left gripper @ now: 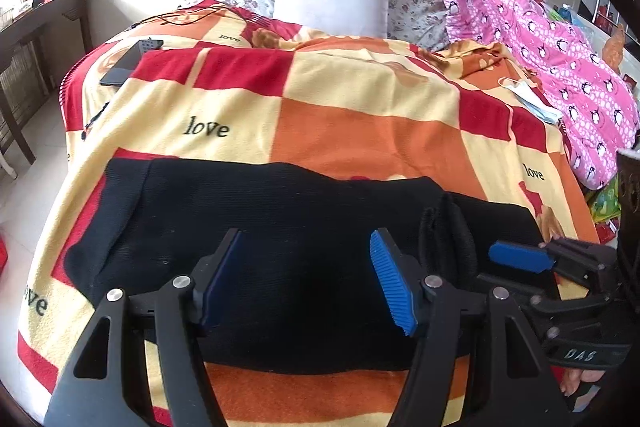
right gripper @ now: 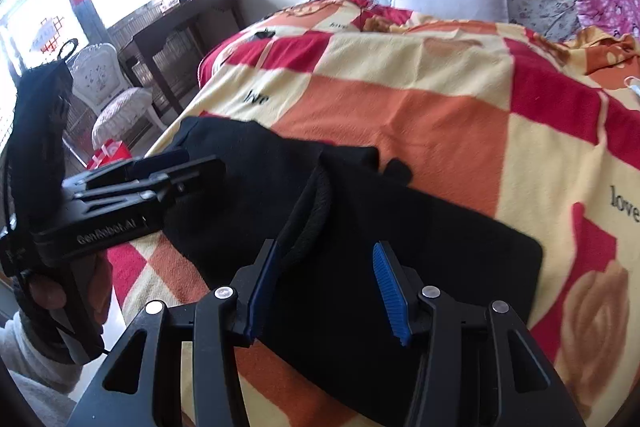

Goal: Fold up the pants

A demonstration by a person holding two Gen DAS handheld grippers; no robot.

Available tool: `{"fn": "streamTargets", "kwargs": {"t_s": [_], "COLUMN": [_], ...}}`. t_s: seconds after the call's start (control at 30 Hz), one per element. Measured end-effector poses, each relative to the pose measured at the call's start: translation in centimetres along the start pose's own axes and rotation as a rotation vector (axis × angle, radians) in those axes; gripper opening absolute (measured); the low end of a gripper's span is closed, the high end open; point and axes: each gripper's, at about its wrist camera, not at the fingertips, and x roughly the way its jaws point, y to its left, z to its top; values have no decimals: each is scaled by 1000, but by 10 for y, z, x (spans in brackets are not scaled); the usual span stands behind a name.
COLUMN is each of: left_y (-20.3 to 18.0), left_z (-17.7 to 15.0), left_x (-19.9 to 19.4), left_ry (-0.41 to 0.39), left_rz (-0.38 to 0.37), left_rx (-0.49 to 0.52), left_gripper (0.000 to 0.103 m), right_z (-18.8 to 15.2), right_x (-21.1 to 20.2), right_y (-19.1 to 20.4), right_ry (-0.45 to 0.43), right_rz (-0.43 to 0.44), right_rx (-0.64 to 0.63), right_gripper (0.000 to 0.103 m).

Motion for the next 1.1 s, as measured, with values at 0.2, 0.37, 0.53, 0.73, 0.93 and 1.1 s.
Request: {"fn": "streamTargets", "kwargs": {"t_s": [0.2,0.37,0.53,0.73,0.93,1.1], "left_y": [12,24,32,42,49,58], "left_z": [-3,-4,-6,-7,-7,-10], "left_x": [-4,-8,-9,-8,-8,-9], "left_ry": [-3,-9,-4,7,13,25], "left_rz": [14,15,20,23,21,14], "left_rx": [-23,-56,-74,-94,-117,-139], "left_gripper": [64,69,72,75,77,78], "right_z": [4,15,18,21,27,33], "right_x": [-1,-4,1,5,12,19], "right_y": [11,20,24,29,33,37], "right_ry": [-4,-25,-14,-11,-10,-3], "right_rz": [10,12,19,33,39,53], "right_rx": [-19,-40,-48,-56,-66,-72], "right_gripper": [50,55,55,55,59,59]}}
